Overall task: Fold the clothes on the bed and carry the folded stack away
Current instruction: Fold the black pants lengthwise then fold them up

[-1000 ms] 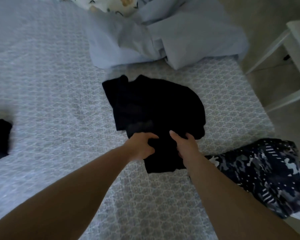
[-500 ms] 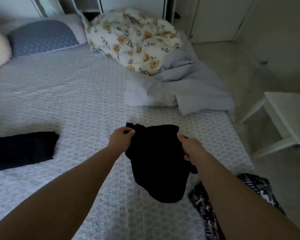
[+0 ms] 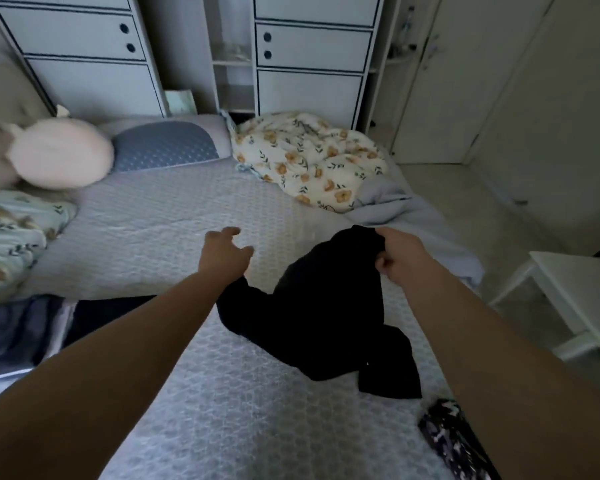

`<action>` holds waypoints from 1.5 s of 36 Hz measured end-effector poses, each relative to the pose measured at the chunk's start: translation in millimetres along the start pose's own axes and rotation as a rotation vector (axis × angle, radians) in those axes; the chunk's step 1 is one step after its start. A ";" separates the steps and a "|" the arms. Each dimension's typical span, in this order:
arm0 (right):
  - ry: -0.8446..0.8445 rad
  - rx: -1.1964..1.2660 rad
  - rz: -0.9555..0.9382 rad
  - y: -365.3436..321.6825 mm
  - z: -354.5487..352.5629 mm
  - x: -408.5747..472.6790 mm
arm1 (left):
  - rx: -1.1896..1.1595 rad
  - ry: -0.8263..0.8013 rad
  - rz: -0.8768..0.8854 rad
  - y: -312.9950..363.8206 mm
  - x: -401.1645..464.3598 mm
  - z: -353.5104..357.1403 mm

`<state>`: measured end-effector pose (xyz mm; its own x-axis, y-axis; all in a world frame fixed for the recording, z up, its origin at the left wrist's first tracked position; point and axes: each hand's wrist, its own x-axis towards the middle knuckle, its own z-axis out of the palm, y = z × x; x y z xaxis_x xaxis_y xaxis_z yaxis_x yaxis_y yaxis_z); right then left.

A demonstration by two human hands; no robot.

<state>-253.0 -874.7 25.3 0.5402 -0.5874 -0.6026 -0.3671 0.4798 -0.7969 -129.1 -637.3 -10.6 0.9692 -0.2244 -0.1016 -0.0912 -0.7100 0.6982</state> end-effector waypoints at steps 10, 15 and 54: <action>-0.030 0.239 0.158 -13.8 88.2 -62.5 | -0.035 -0.439 0.538 46.6 -40.9 -4.2; -0.154 0.175 0.045 -32.9 108.1 -101.2 | -0.122 -0.064 0.503 54.6 -39.2 -23.1; -0.126 -0.627 -0.464 -96.5 116.7 -156.2 | -0.163 -0.061 0.702 99.1 -43.3 -92.5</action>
<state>-213.6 -753.2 201.5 0.8107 -0.5415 -0.2225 -0.4211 -0.2752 -0.8643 -158.9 -636.2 128.6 0.6795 -0.6313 0.3738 -0.6478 -0.2770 0.7097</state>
